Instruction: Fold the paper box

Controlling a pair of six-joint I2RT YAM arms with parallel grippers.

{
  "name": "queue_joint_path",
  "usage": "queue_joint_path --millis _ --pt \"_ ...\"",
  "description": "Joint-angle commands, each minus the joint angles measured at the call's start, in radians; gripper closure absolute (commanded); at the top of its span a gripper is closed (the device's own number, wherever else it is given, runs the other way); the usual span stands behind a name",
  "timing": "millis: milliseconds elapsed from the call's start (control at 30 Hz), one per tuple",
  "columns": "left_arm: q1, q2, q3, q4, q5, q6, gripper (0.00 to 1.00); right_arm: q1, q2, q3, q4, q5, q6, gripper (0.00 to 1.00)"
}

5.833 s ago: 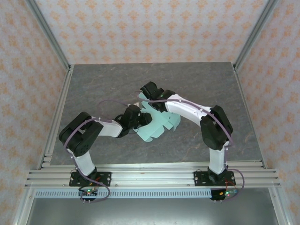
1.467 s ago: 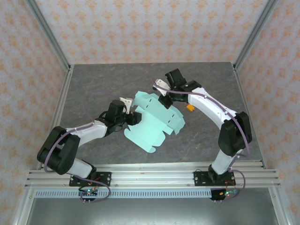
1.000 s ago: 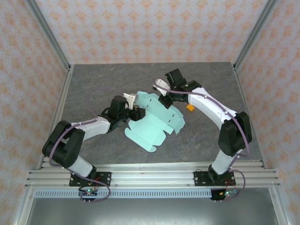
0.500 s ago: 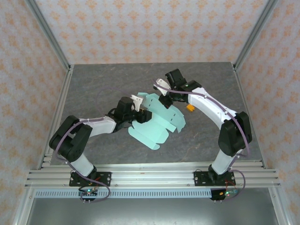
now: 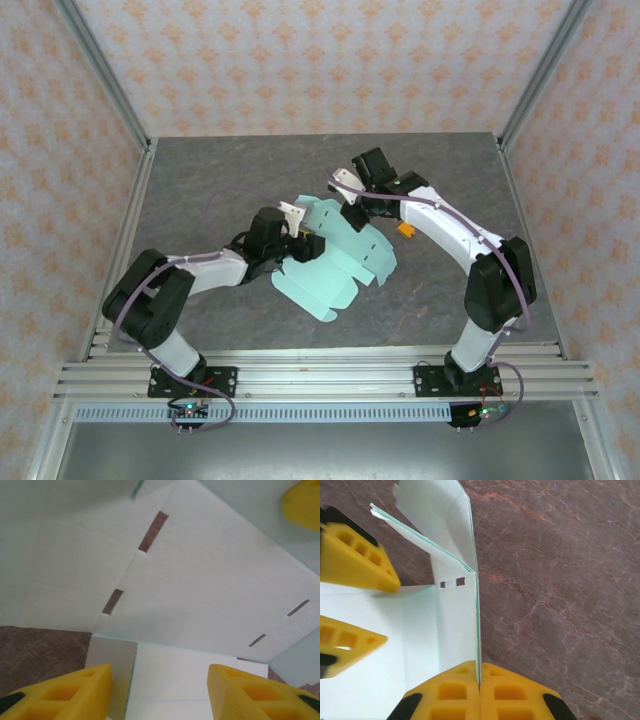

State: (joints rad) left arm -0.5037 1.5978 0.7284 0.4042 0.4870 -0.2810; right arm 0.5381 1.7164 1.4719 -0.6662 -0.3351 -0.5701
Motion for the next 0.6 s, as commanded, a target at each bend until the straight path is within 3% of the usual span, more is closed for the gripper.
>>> queue_joint_path --millis 0,267,567 --pt "0.012 -0.090 -0.045 -0.024 -0.078 -0.018 0.44 0.016 0.009 0.036 -0.002 0.091 -0.031 1.00" --pt "0.042 -0.282 -0.171 -0.095 -0.206 -0.109 0.42 0.102 0.068 0.036 0.022 0.379 -0.090 1.00" --pt "0.067 -0.435 -0.296 -0.238 -0.302 -0.188 0.42 0.211 0.097 -0.024 0.194 0.641 -0.174 1.00"
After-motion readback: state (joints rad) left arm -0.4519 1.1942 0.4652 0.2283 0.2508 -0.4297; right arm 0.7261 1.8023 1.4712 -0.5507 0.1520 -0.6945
